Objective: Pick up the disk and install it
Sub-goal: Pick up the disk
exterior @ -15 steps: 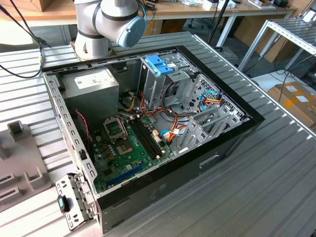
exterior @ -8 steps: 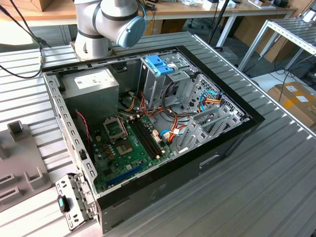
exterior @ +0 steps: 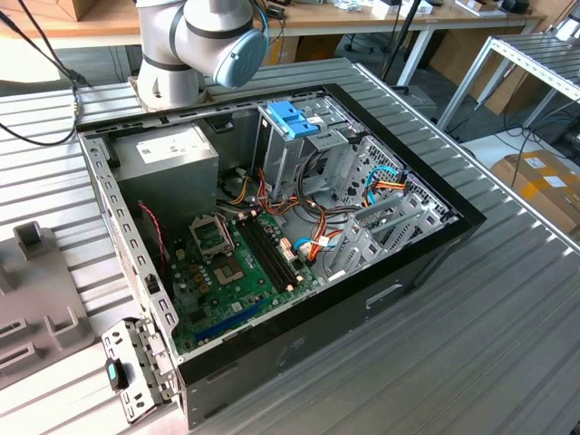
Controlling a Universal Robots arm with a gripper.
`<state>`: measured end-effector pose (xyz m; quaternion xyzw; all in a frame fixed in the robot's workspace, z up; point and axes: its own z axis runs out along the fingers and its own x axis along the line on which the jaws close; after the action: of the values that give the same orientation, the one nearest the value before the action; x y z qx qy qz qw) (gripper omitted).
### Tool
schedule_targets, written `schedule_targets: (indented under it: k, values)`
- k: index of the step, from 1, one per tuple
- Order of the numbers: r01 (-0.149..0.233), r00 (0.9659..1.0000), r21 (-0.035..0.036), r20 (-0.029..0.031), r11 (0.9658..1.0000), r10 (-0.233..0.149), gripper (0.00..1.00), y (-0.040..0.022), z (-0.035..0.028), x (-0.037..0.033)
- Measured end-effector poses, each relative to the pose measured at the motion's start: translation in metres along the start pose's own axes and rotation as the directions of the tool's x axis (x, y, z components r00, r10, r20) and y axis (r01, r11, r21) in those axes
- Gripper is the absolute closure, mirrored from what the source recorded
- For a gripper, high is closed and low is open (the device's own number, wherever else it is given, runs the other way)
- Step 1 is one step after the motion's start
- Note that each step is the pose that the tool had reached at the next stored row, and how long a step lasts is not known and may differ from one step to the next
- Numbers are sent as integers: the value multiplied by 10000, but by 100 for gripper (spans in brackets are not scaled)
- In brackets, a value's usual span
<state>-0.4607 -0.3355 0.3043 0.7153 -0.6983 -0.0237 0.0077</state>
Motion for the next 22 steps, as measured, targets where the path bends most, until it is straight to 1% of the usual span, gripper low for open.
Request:
schedule_targets:
  k: [11, 18, 22]
  values:
    - [0, 10000, 0, 0, 10000, 0, 38, 1, 39, 1]
    - [-1, 10000, 1, 0, 10000, 1, 38, 21, 63, 1]
    - [0, 10000, 2, 1, 10000, 0, 38, 24, 91, 1]
